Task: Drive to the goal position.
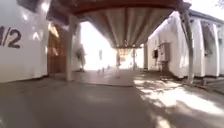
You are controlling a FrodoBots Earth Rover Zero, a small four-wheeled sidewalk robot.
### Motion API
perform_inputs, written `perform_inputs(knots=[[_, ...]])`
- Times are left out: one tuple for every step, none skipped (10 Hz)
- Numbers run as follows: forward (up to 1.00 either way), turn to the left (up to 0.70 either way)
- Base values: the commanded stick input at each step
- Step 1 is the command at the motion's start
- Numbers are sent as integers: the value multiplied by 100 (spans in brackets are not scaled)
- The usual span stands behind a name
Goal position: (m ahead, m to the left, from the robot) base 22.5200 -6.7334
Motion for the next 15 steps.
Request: perform_inputs(knots=[[85, 0], [85, 0], [85, 0], [85, 0], [85, 0], [85, 0], [85, 0], [85, 0], [85, 0], [85, 0], [85, 0], [85, 0], [85, 0], [85, 0], [85, 0]])
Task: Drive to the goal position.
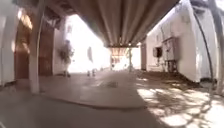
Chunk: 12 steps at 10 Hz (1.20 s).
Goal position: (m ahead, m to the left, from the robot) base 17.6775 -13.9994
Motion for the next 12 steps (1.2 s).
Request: perform_inputs(knots=[[85, 0], [85, 0], [85, 0], [85, -4], [85, -18], [85, -32], [85, -9], [85, -5], [85, 0], [85, 0], [85, 0], [85, 0]])
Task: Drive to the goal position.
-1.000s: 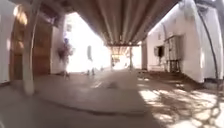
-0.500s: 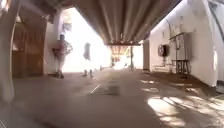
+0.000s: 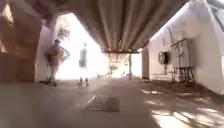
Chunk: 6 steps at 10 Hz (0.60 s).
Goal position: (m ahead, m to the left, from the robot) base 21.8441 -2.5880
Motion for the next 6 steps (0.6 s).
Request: perform_inputs(knots=[[85, 0], [85, 0], [85, 0], [85, 0], [85, 0], [85, 0]])
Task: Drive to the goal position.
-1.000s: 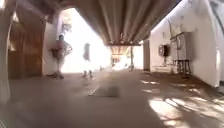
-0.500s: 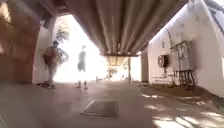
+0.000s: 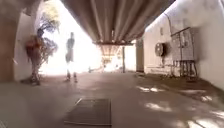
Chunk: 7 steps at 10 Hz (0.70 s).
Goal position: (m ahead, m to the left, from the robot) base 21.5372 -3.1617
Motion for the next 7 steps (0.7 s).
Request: perform_inputs(knots=[[85, 0], [85, 0], [85, 0], [85, 0], [85, 0], [85, 0], [85, 0]])
